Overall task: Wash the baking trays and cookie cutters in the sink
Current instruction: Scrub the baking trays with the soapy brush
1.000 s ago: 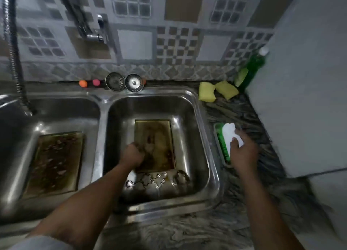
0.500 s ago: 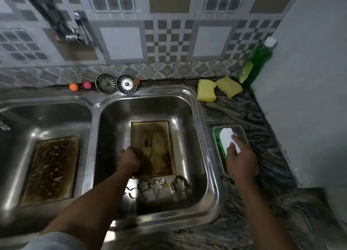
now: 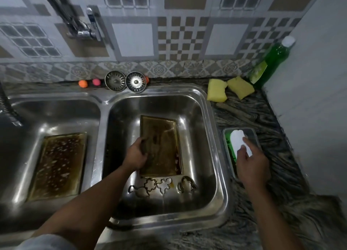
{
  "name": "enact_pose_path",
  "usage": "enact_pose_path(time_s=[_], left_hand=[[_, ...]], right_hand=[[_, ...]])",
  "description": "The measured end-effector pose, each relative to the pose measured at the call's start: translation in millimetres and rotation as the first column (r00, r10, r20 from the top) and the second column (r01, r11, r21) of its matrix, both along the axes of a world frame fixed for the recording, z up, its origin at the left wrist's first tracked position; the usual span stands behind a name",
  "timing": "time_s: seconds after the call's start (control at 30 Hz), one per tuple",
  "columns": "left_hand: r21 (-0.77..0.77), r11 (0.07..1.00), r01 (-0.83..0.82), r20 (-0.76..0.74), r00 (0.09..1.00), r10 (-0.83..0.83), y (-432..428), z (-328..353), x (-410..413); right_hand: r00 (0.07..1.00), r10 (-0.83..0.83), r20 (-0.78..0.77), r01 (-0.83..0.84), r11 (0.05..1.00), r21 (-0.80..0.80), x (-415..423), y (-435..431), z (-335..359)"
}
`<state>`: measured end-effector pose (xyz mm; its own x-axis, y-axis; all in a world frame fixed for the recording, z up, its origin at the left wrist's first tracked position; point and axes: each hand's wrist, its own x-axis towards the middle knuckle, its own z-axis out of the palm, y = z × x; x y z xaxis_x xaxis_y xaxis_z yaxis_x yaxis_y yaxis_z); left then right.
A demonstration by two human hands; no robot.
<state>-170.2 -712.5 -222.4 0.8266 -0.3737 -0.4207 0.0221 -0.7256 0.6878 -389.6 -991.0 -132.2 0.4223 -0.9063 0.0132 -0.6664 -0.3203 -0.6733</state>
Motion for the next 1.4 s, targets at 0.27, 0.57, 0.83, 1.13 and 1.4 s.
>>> enact_pose_path(time_s=[0.27,0.57,0.83,1.13,1.4], left_hand=[[-0.168,0.977,0.130,0.002,0.991,-0.131,-1.4,23.2,5.1],[-0.166,0.957,0.239,0.420,0.895,-0.150,20.4,74.4,2.8],[-0.037,0.949,0.314,0.625,0.748,-0.223,29.9,108.4,-11.0],[-0.046,0.939,0.342,0.773,0.608,-0.184,30.2,116.2,1.6],[-0.400,0.880,0.255,0.676,0.730,0.096,10.7,133.3,4.6]], right_hand=[[1.000,0.027,0.012,-0.028,0.999,0.041,-1.5,1.6,10.2],[0.994,0.111,-0.018,-0.110,0.993,0.039,-4.9,0.6,20.6],[0.994,0.105,0.023,-0.106,0.993,0.054,-9.7,5.0,25.9],[0.940,-0.032,0.340,0.017,0.999,0.045,6.6,20.7,70.9],[0.823,0.242,0.514,-0.316,0.947,0.060,109.7,80.7,110.3]])
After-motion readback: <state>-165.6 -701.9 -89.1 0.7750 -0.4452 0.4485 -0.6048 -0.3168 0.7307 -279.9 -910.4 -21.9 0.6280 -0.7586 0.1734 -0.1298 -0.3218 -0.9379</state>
